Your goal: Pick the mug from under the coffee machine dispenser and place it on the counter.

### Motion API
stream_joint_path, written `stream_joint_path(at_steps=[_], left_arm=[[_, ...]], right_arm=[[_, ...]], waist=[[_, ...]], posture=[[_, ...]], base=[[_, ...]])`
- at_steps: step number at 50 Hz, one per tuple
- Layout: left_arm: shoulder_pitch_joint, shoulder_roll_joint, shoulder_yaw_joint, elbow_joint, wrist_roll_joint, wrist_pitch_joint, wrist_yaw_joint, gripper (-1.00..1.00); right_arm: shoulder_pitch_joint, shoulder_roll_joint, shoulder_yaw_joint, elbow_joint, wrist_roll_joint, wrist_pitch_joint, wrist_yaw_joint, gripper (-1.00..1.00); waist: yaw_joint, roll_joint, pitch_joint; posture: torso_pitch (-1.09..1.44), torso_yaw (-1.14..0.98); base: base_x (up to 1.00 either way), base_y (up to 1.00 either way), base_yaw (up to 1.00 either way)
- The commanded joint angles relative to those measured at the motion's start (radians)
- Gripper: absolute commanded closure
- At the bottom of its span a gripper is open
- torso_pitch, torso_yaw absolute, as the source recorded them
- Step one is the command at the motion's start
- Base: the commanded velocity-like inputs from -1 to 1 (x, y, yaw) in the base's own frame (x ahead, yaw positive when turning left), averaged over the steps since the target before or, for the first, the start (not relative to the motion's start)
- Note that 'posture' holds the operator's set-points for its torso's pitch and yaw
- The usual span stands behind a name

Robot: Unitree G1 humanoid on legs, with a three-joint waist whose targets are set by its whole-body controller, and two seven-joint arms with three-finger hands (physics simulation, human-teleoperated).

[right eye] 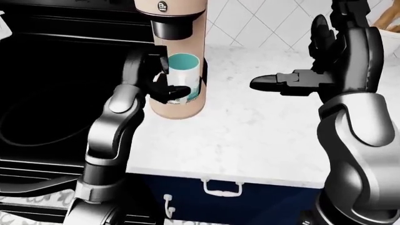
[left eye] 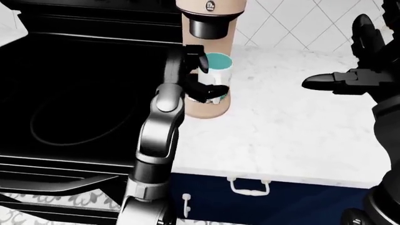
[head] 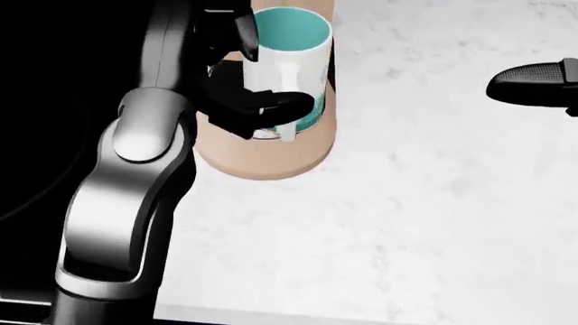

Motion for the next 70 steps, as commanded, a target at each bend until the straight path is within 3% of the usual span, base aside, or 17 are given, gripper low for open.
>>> stream_joint_path(at_steps=[1, 6, 19, 24, 28, 45, 52, 58, 70], left_arm=[[-0.042, -0.008, -0.003, -0.093, -0.024, 0.035, -0.017, 1.00], [-0.036, -0.023, -0.018, -0.227, -0.045, 0.150, -0.024, 1.00], [-0.001, -0.109, -0.081, -0.407, -0.098, 0.279, -0.014, 1.00], [0.085, -0.157, -0.149, -0.472, -0.082, 0.264, -0.028, 1.00], [0.112, -0.175, -0.158, -0.501, -0.054, 0.254, -0.035, 1.00], [0.372, -0.169, -0.264, -0.591, 0.154, 0.099, -0.123, 1.00], [0.411, -0.176, -0.266, -0.616, 0.205, 0.083, -0.140, 1.00], [0.439, -0.168, -0.235, -0.591, 0.183, 0.041, -0.135, 1.00], [0.487, -0.140, -0.230, -0.584, 0.159, 0.007, -0.117, 1.00]], right_arm=[[-0.023, -0.015, -0.013, -0.019, -0.004, -0.027, -0.003, -1.00], [-0.025, -0.015, -0.012, -0.018, -0.005, -0.027, -0.002, -1.00], [-0.034, -0.023, -0.018, -0.015, -0.001, -0.020, 0.001, -1.00], [-0.037, -0.030, -0.020, -0.013, 0.007, -0.019, -0.005, -1.00], [-0.038, -0.034, -0.022, -0.014, 0.013, -0.017, -0.008, -1.00], [-0.028, -0.040, -0.025, -0.015, 0.018, -0.024, -0.012, -1.00], [-0.033, -0.040, -0.023, -0.011, 0.015, -0.024, -0.010, -1.00], [-0.040, -0.042, -0.022, -0.010, 0.014, -0.020, -0.009, -1.00], [-0.047, -0.049, -0.024, -0.010, 0.023, -0.013, -0.014, -1.00]], waist=[[-0.001, -0.004, -0.029], [-0.002, -0.004, -0.023], [0.001, -0.010, -0.016], [0.004, -0.015, -0.014], [0.006, -0.019, -0.014], [0.009, -0.024, -0.017], [0.010, -0.024, -0.018], [0.011, -0.023, -0.021], [0.011, -0.020, -0.023]], posture=[[0.00, 0.00], [0.00, 0.00], [0.00, 0.00], [0.00, 0.00], [0.00, 0.00], [0.00, 0.00], [0.00, 0.00], [0.00, 0.00], [0.00, 0.00]], base=[[0.00, 0.00, 0.00], [0.00, 0.00, 0.00], [0.00, 0.00, 0.00], [0.00, 0.00, 0.00], [0.00, 0.00, 0.00], [0.00, 0.00, 0.00], [0.00, 0.00, 0.00], [0.00, 0.00, 0.00], [0.00, 0.00, 0.00]])
